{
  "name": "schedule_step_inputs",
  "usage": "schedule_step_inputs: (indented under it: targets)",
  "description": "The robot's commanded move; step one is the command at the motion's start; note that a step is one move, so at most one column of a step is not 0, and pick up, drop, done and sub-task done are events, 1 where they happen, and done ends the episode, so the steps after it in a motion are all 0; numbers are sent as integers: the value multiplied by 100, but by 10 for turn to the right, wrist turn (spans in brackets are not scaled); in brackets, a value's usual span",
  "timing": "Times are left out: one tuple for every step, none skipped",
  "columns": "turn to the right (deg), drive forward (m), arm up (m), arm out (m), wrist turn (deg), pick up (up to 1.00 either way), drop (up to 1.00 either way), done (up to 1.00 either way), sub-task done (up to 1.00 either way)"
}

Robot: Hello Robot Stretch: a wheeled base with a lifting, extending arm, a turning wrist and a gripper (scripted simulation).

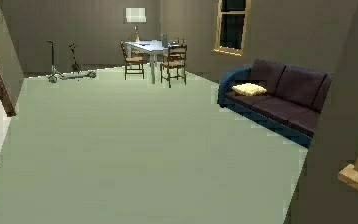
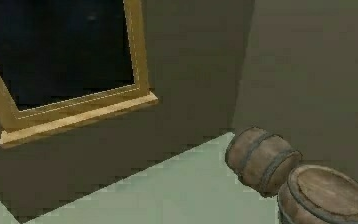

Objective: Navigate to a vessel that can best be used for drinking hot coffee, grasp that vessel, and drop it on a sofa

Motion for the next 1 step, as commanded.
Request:
schedule_step_inputs:
  targets:
    - [-330,0,0,0,0,0,0,0,0]
